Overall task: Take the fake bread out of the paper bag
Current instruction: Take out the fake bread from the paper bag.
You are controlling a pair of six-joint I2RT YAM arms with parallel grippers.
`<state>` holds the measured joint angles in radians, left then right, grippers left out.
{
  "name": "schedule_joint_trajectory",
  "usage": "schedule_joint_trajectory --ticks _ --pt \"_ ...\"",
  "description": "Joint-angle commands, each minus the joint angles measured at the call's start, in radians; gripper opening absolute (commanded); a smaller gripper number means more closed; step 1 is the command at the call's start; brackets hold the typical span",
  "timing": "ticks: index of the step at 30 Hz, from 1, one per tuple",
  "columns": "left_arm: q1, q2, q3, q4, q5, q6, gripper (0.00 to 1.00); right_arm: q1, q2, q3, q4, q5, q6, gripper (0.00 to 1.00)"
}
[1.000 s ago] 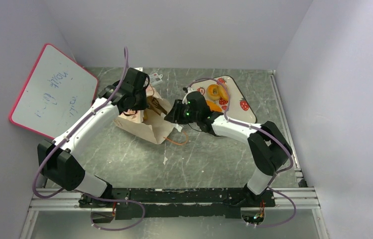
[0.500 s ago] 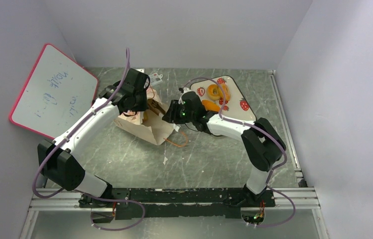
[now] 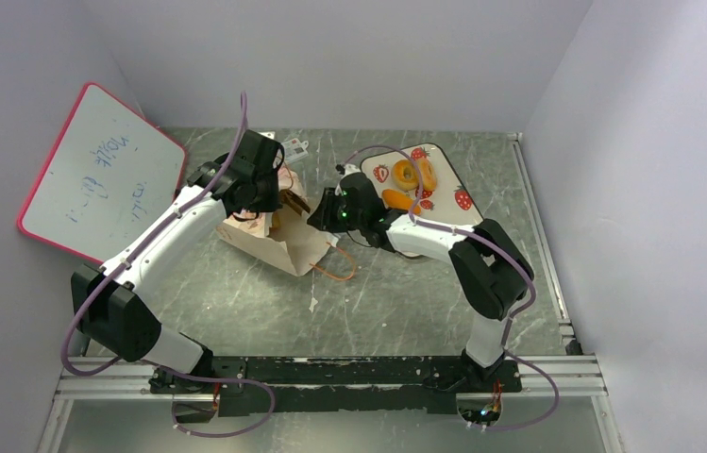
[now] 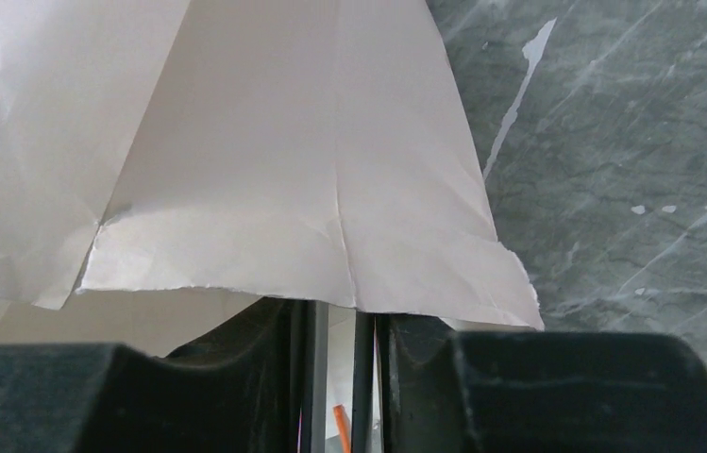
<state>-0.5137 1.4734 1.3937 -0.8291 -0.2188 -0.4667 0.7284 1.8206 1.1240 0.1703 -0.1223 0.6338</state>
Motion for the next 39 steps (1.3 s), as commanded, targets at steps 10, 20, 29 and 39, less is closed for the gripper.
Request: schedule_joint_trajectory --ticks 10,20,29,39 --pt "-0.008 -0.03 -0.012 -0.024 -0.014 -0.091 0.07 0.012 -0.104 -0.054 0.049 0.027 -0.002 0.0" --pt "-0.015 0.052 0.009 0.076 -0.125 -0.257 0.07 0.033 -0.299 -0.196 -0.073 -0.002 0.024 0.0" --pt "-0.028 0.085 -0.023 0.164 -0.179 -0.378 0.07 0.05 -0.532 -0.324 -0.211 0.017 0.042 0.0" --pt "-0.027 0.068 -0.065 0.206 -0.192 -0.394 0.07 0.059 -0.804 -0.349 -0.44 0.13 0.08 0.0"
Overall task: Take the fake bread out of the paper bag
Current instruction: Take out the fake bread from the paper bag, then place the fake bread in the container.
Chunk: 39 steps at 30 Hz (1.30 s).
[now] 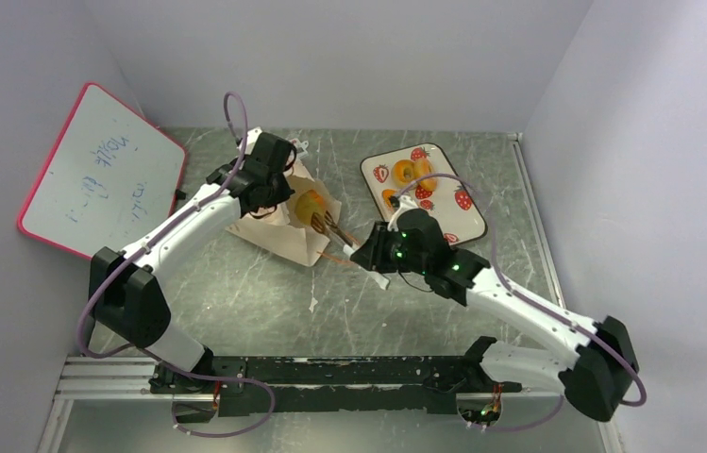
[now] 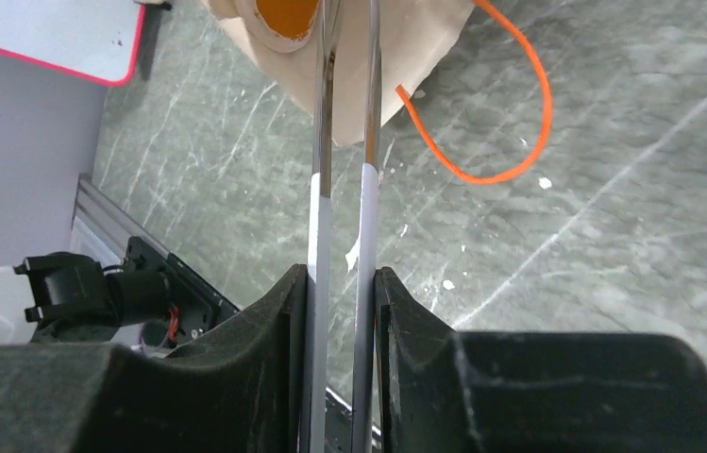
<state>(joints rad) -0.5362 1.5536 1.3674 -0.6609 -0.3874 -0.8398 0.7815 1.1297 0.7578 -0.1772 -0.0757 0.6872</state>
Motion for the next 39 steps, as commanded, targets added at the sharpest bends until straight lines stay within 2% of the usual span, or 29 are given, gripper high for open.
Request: schedule_joint_trajectory --ticks 1,11,19,23,28,39 --pt "-0.005 -0.019 -0.052 0.043 -0.024 -0.022 0.07 0.005 -0.137 0.026 -0.121 0.101 0.035 0.0" --pt "-0.005 -0.091 -0.14 0.078 -0.01 0.001 0.07 0.005 -0.303 0.128 -0.341 0.399 0.126 0.0" --pt "-0.004 -0.136 -0.157 0.097 0.03 0.059 0.07 0.004 -0.301 0.18 -0.496 0.665 0.184 0.0" --pt "-0.005 -0.158 -0.162 0.103 0.046 0.086 0.07 0.004 -0.287 0.199 -0.569 0.748 0.228 0.0" --pt "-0.003 -0.184 -0.188 0.117 0.072 0.098 0.07 -0.001 -0.263 0.197 -0.624 0.818 0.251 0.0" --pt "-0.004 -0.222 -0.203 0.121 0.091 0.131 0.07 -0.026 -0.211 0.092 -0.635 0.831 0.289 0.0"
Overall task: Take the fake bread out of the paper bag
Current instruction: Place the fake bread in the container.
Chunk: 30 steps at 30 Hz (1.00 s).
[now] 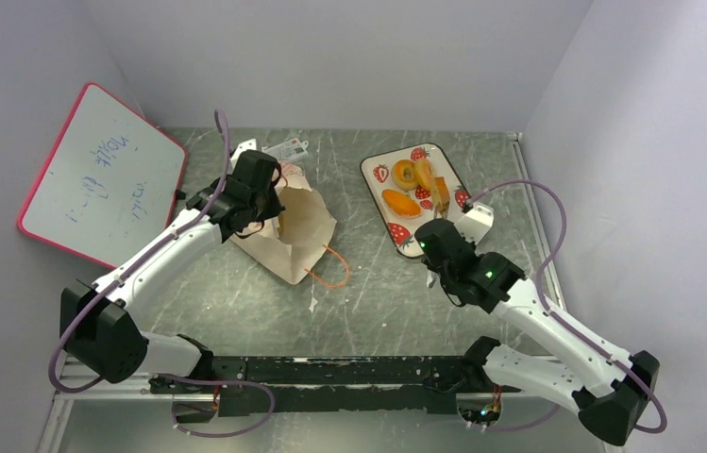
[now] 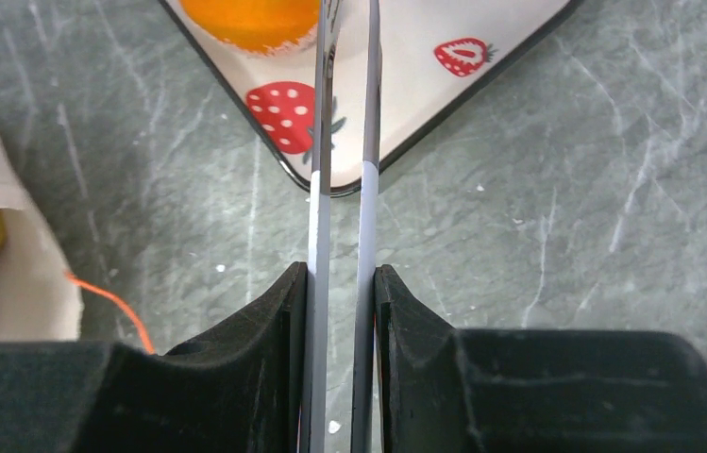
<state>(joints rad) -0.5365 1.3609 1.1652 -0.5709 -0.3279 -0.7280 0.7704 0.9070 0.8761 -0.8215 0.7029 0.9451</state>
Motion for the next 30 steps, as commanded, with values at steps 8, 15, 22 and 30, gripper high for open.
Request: schedule_joint_trajectory --ticks 8,15,22,30 --pt "-0.004 -0.033 -0.005 0.036 0.045 0.029 0.07 -0.083 0.065 -0.095 0.117 -0.012 -0.022 0.0" --pt "-0.003 -0.028 -0.004 0.035 0.044 0.034 0.07 -0.18 0.142 -0.102 0.263 -0.112 -0.125 0.05" --pt "0.006 -0.024 0.002 0.035 0.04 0.039 0.07 -0.183 0.231 -0.068 0.349 -0.158 -0.173 0.21" --pt "0.014 -0.013 0.009 0.039 0.048 0.036 0.07 -0.184 0.258 -0.051 0.36 -0.18 -0.19 0.37"
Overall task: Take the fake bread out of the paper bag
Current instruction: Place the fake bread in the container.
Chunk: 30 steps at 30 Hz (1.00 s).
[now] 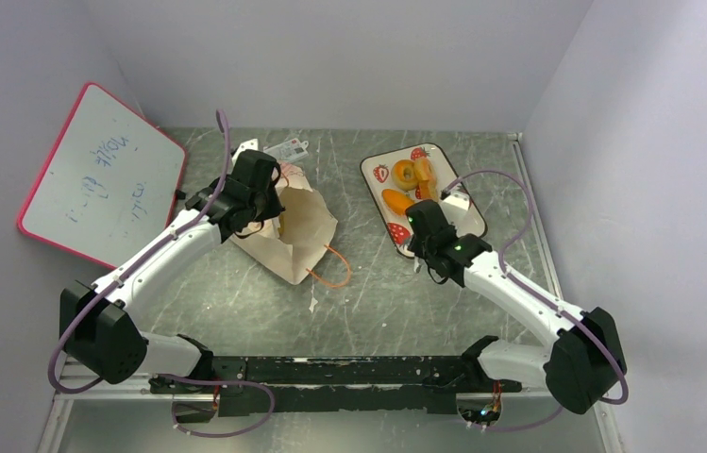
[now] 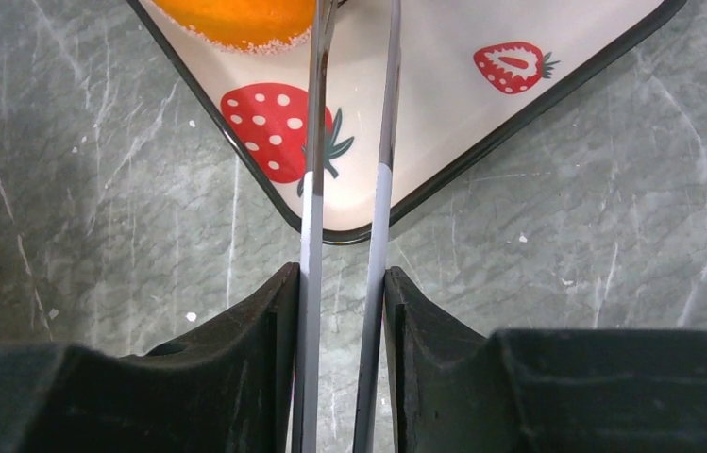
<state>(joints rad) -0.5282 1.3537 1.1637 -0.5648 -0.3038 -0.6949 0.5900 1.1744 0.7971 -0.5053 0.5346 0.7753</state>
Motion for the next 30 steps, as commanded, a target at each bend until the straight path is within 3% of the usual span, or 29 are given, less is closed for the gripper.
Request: schedule_joint_trajectory --ticks 1,15,30 --pt "0.005 -0.004 0.011 0.035 0.025 0.002 0.07 -0.004 -0.011 0.029 0.04 -0.015 -0.021 0.38" --pt "0.007 0.025 0.034 0.042 0.044 -0.005 0.07 -0.004 -0.091 0.015 -0.045 -0.007 0.016 0.41" --pt "0.007 0.049 0.056 0.048 0.055 -0.006 0.07 0.0 -0.172 0.005 -0.108 -0.095 0.051 0.41"
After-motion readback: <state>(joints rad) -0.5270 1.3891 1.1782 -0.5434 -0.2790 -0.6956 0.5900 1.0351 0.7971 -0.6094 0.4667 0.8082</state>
